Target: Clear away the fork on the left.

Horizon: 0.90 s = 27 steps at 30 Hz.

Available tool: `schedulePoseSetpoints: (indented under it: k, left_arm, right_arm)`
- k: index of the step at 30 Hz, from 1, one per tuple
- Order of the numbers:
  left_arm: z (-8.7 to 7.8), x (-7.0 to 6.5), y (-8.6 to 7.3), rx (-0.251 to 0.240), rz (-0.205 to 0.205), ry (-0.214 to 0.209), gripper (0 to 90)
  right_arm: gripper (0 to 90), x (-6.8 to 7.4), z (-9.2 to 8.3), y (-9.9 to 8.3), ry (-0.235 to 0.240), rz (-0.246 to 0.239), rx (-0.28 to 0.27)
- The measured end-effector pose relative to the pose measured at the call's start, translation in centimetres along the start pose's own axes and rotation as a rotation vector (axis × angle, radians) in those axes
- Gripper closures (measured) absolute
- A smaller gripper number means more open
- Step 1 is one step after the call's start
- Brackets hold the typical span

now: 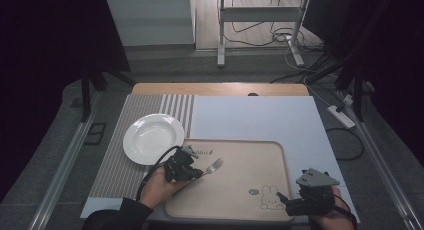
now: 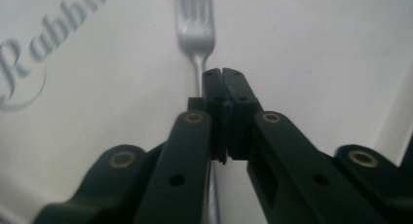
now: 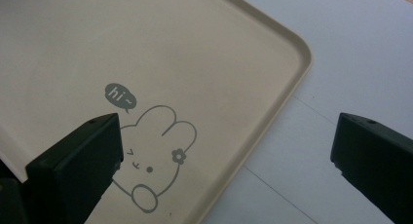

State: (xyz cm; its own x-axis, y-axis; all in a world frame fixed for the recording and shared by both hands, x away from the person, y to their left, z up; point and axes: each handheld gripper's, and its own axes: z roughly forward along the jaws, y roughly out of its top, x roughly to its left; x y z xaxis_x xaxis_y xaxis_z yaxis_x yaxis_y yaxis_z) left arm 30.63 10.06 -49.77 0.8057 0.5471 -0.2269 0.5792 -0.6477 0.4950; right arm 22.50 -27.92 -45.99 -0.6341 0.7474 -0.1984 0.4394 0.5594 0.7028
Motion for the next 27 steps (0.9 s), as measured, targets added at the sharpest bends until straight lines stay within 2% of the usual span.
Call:
schedulePoseSetpoints:
  k: [4, 9, 11, 12, 15, 17, 18, 21, 27]
  left_arm:
    - [1.4, -0.5, 0.8, 0.031, 0.041, -0.001, 88.7]
    - [2.1, -0.3, 0.9, 0.060, 0.047, 0.025, 88.7]
    - [2.1, -0.1, 0.8, 0.061, 0.030, 0.030, 88.7]
    - [2.0, 0.2, 0.7, 0.058, 0.021, 0.049, 88.7]
    - [1.8, 0.6, 0.5, 0.053, 0.012, 0.062, 88.7]
    - [1.5, 1.3, 0.2, 0.050, -0.013, 0.068, 88.7]
    - [1.5, 1.3, 0.2, 0.050, -0.013, 0.068, 88.7]
    - [1.0, 2.1, -0.2, 0.049, -0.038, 0.091, 88.7]
    - [0.4, 3.2, -0.7, 0.054, -0.060, 0.115, 88.7]
  right_arm:
    - [0.0, 0.0, 0.0, 0.0, 0.000, -0.001, -0.001]
    - [0.0, 0.0, 0.0, 0.0, 0.000, -0.002, -0.001]
    - [0.0, 0.0, 0.0, 0.0, 0.000, -0.002, -0.002]
    - [0.0, 0.0, 0.0, 0.0, 0.000, -0.003, -0.003]
    - [0.0, 0.0, 0.0, 0.0, 0.000, -0.003, -0.003]
    - [0.0, 0.0, 0.0, 0.0, -0.001, -0.005, -0.003]
    - [0.0, 0.0, 0.0, 0.0, -0.001, -0.005, -0.003]
    - [0.0, 0.0, 0.0, 0.0, -0.001, -0.005, -0.004]
    - [0.0, 0.1, 0.0, 0.0, -0.001, -0.007, -0.005]
